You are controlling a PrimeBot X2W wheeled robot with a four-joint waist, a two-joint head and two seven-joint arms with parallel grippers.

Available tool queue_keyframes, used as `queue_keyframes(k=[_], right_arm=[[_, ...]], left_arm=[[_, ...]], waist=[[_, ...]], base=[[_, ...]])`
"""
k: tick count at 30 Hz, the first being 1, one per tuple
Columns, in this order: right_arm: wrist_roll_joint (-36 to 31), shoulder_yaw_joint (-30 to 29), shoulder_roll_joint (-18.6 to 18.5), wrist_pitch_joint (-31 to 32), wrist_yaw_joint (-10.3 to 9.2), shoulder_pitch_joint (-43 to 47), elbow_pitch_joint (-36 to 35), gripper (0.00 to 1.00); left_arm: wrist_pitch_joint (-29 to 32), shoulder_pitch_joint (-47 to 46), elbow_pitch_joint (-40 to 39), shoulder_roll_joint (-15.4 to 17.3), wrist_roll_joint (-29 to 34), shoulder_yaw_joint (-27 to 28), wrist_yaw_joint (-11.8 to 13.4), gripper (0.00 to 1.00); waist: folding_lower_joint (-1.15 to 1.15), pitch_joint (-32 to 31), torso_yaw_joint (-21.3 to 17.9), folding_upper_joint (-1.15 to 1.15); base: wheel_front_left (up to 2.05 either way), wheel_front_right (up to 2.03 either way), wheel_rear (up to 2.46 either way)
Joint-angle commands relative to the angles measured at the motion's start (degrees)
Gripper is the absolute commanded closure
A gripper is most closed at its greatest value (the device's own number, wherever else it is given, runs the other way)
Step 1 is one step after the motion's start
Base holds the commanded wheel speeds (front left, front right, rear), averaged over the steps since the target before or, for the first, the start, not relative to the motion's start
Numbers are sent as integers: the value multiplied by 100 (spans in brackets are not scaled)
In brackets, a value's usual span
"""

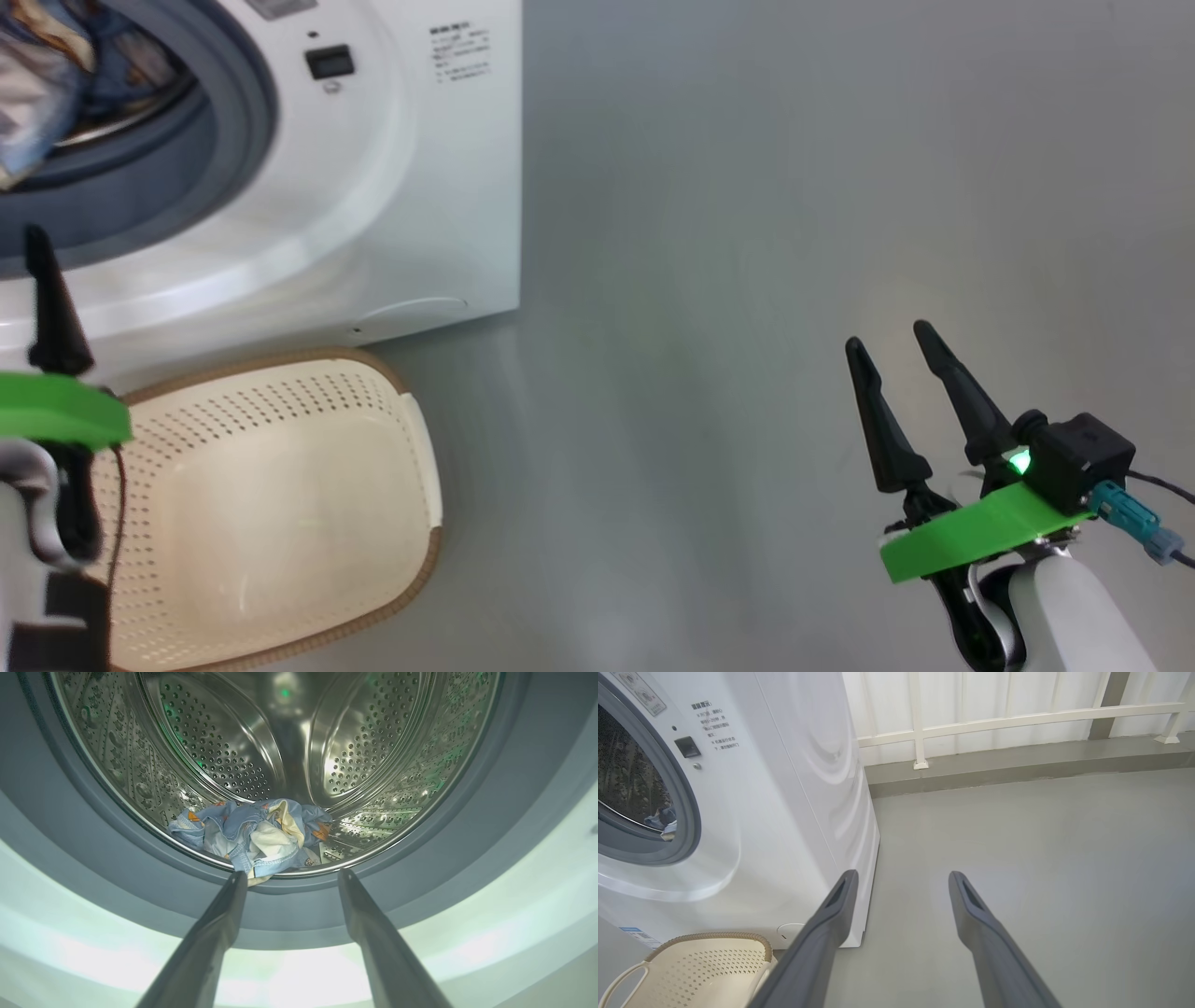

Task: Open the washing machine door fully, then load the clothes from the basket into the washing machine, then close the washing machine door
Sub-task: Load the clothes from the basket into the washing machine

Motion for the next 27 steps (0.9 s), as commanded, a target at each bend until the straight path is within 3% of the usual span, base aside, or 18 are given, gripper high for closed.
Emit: queue_keyframes(k=[1, 27], right_arm=[[11, 77, -61, -27, 9, 140, -103, 0], [81, -188, -329, -27, 9, 844, 33, 0]], left_arm=[[-30, 159, -207, 193, 68, 140, -9, 0], [-30, 2299, -1432, -414, 4, -177, -9, 0]], waist=[[0, -276, 225, 0], [0, -1275, 800, 0]], base=[[0, 0, 0], [0, 0, 0]])
